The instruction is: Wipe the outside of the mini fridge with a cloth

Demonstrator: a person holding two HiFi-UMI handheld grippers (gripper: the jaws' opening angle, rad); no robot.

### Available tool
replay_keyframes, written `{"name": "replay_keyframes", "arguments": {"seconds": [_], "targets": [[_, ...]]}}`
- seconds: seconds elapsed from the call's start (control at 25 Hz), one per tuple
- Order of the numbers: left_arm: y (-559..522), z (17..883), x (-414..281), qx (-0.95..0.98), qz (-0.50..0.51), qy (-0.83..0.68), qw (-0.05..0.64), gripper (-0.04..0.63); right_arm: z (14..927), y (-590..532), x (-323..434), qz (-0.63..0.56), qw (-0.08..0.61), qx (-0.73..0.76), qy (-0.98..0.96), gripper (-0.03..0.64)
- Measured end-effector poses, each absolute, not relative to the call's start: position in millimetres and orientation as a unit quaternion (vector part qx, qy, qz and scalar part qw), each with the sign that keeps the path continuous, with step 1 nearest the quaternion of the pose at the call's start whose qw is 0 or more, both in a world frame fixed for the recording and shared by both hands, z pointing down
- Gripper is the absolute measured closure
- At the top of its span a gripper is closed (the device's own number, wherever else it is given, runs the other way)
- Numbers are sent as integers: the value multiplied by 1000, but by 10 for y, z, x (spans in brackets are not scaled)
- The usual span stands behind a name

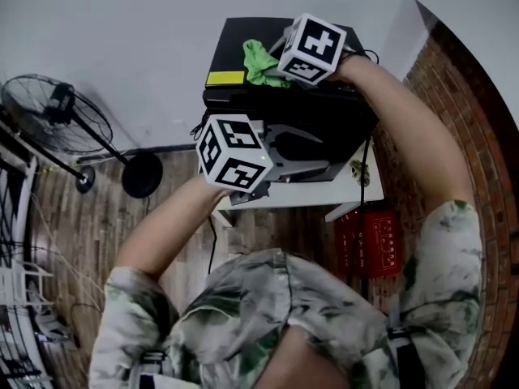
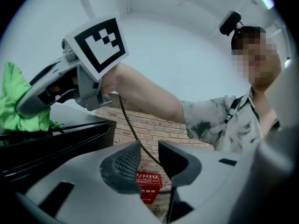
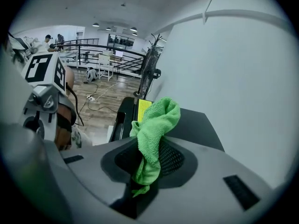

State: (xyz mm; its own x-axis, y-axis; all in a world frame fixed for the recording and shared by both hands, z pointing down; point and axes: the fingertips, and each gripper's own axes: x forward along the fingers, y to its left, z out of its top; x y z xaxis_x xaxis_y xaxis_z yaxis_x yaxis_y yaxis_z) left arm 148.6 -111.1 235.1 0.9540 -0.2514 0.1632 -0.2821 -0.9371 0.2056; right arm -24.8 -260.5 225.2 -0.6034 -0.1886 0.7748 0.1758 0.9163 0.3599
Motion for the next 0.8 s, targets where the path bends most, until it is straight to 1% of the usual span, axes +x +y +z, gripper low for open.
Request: {"name": "replay_keyframes", "arguments": {"seconds": [0.2,0.64,0.8], "targets": [[-1101,2347,1489,986,68,-107,110,470,2242,-2862,146,-179,451,62,-872,512],[-1075,2305,1670,992,76,-40,93,470,2226,-3377,1372,-123,467,214,-849,513],[-1087,2290,1715,993,74,-27,92,469,2217,-3489,1634,-111,464,249,-843,512]]}}
